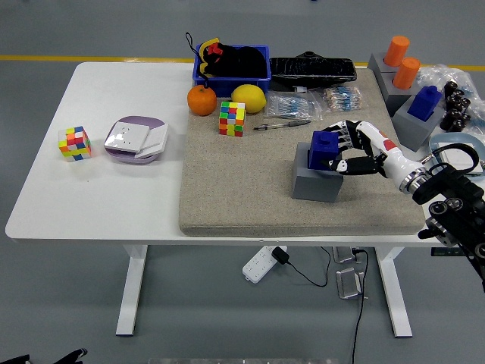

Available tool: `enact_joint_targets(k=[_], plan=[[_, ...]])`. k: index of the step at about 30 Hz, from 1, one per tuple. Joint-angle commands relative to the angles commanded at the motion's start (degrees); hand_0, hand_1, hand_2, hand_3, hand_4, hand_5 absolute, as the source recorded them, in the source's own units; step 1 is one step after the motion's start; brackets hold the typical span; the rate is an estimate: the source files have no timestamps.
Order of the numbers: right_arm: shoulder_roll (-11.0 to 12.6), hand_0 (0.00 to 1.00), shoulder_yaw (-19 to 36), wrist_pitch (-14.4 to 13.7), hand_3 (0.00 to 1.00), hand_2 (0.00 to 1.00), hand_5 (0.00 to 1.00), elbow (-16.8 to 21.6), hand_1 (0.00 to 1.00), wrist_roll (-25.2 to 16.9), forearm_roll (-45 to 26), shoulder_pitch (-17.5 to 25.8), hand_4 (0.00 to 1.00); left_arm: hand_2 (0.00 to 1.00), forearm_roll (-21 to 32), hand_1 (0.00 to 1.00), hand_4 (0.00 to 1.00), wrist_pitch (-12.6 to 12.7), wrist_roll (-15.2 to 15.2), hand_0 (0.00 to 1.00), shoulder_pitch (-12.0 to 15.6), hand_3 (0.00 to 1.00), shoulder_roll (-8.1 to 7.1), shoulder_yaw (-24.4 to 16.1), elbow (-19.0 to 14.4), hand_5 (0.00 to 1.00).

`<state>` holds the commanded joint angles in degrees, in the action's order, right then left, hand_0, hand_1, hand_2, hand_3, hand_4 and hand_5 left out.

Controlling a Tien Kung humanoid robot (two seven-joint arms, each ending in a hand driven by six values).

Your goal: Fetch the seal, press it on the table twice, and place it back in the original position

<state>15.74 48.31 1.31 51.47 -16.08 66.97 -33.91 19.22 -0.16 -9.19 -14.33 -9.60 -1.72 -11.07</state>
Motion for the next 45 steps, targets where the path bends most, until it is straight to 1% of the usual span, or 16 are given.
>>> enact_joint_targets(k=[1,2,6,7,13,14,19,20,32,43,44,45], plan=[[-0.01,0.533,-0.01,0.04,0.393,0.401,0.002,-0.01,0.395,-0.01,-0.01,-0.02,0.669,0.763,0.01,0.786,0.687,0.0,0.0,0.813,0.0,0.8,-0.01,0.0,0.0,0.429],[-0.03,0.585,-0.06,0.11,0.491,0.475,0.002,0.0,0.46,-0.04,-0.04,-0.04,0.708,0.763,-0.06,0.786,0.687,0.0,-0.02,0.813,0.01,0.8,-0.02,-0.04,0.0,0.429],[-0.12,0.585,-0.3,0.24,0.491,0.475,0.002,-0.04,0.46,-0.21,-0.16,-0.15,0.708,0.763,-0.18,0.786,0.687,0.01,-0.07,0.813,0.04,0.8,-0.02,-0.16,0.01,0.429],[-0.16,0.73,-0.35,0.3,0.694,0.677,0.002,-0.07,0.672,-0.29,-0.28,-0.17,0.896,0.763,-0.13,0.786,0.687,0.01,-0.05,0.813,0.04,0.801,-0.02,-0.12,0.01,0.429],[-0.35,0.73,-0.38,0.35,0.694,0.677,0.002,-0.35,0.672,-0.67,-0.38,-0.24,0.896,0.763,0.03,0.786,0.687,0.01,0.03,0.813,-0.01,0.801,-0.02,0.05,0.0,0.429],[-0.37,0.804,-0.36,0.34,0.808,0.805,0.002,-0.35,0.805,-0.71,-0.38,-0.25,0.966,0.763,0.03,0.787,0.687,0.0,0.03,0.813,0.0,0.801,-0.01,0.06,-0.01,0.43],[-0.43,0.804,-0.36,0.27,0.808,0.805,0.002,-0.34,0.805,-0.76,-0.41,-0.33,0.966,0.763,-0.2,0.787,0.687,0.03,-0.07,0.813,0.0,0.801,-0.06,-0.18,0.0,0.43],[-0.43,0.824,-0.34,0.26,0.821,0.823,0.002,-0.34,0.818,-0.76,-0.38,-0.34,0.998,0.763,-0.25,0.787,0.687,0.02,-0.09,0.813,-0.01,0.8,-0.07,-0.21,-0.01,0.429],[-0.48,0.827,0.1,-0.03,0.823,0.822,0.002,-0.32,0.816,-0.8,-0.26,-0.07,0.998,0.763,-0.18,0.787,0.687,0.02,-0.02,0.813,-0.03,0.8,-0.07,-0.1,-0.02,0.429],[0.61,0.828,3.78,0.14,0.823,0.823,0.002,0.71,0.822,-0.02,1.41,2.06,0.998,0.763,-0.4,0.787,0.687,0.05,-0.18,0.813,0.18,0.8,-0.07,-0.43,0.01,0.429],[0.77,0.879,4.34,0.18,0.86,0.848,0.055,0.9,0.873,0.1,1.84,2.26,0.998,0.762,-0.38,0.787,0.687,0.05,-0.17,0.814,0.15,0.801,-0.07,-0.42,0.01,0.429],[1.03,0.879,5.35,0.31,0.86,0.848,0.055,1.2,0.873,0.31,2.43,2.64,0.998,0.762,-0.34,0.787,0.687,0.06,-0.13,0.814,0.09,0.801,-0.08,-0.35,-0.01,0.429]])
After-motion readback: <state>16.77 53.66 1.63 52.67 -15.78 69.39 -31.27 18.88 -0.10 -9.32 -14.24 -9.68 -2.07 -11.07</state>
